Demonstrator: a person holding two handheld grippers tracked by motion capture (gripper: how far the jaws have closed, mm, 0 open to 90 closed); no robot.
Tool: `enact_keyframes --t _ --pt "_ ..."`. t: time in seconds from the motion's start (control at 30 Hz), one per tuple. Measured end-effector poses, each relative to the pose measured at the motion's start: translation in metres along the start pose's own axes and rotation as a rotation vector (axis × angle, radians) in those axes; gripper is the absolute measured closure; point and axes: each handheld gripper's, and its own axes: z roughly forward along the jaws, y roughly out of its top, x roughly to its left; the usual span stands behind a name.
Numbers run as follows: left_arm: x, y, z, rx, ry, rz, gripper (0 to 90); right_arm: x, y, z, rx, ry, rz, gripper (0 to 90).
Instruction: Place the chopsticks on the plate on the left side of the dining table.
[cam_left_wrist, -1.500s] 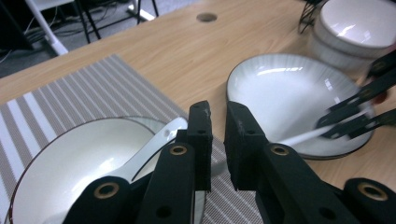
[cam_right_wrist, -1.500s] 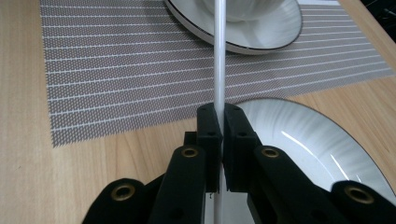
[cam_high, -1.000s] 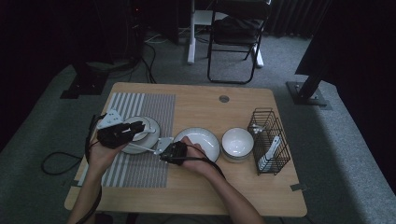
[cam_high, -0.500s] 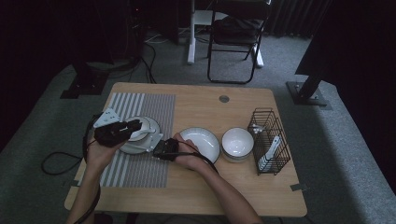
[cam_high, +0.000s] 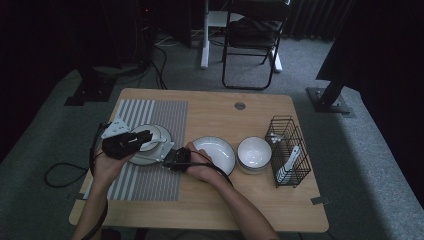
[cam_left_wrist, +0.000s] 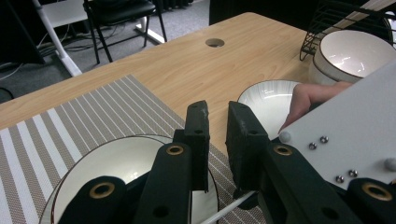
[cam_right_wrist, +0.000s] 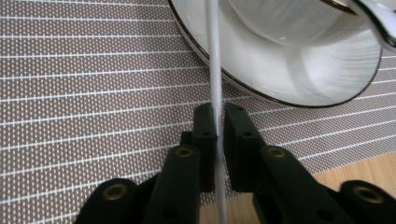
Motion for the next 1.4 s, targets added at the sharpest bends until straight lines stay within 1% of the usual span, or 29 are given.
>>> enact_keyframes --t 0.17,0.3,0.37,0.43,0.6,0.7,1.0,1.17,1.23,1.27,1.33,1.4 --pt "0.000 -0.002 0.000 0.002 -0.001 -0.003 79.4 -0.002 -0.003 -0.005 -0.006 -0.005 0.006 75.6" --pt "0.000 -0.002 0.000 0.001 -0.001 -0.004 79.4 -0.003 -0.006 -0.010 -0.005 -0.005 0.009 74.6" --pt "0.001 -0.003 0.001 0.005 -0.001 -0.005 79.3 -0.005 -0.010 -0.013 0.001 -0.007 0.009 75.2" --pt "0.001 -0.003 0.001 0.005 -0.001 -0.005 79.2 -0.006 -0.012 -0.013 0.006 -0.014 0.009 77.0" --pt "0.002 -0.003 0.000 -0.003 0.002 -0.012 79.2 -0.010 -0.013 -0.010 0.000 -0.032 0.035 80.8" --pt "0.002 -0.003 0.000 -0.003 0.001 -0.012 79.1 -0.012 -0.012 -0.009 -0.006 -0.027 0.043 81.3" --pt "0.000 -0.003 0.002 0.003 -0.005 -0.009 79.1 -0.009 -0.005 -0.006 -0.017 -0.025 0.041 82.5" --pt "0.001 -0.005 0.003 0.007 -0.007 -0.010 79.1 -0.008 -0.002 -0.004 -0.026 -0.024 0.052 82.6" --pt "0.001 -0.005 0.003 0.008 -0.007 -0.010 79.1 -0.008 -0.001 -0.003 -0.028 -0.023 0.047 82.6" --pt "0.001 -0.005 0.003 0.008 -0.007 -0.010 79.1 -0.008 -0.001 -0.003 -0.027 -0.022 0.045 81.7" --pt "0.001 -0.005 0.003 0.008 -0.007 -0.010 79.1 -0.007 -0.001 -0.004 -0.023 -0.025 0.049 73.2" --pt "0.001 -0.005 0.003 0.010 -0.008 -0.010 79.0 -0.008 -0.003 -0.006 -0.021 -0.031 0.054 69.7"
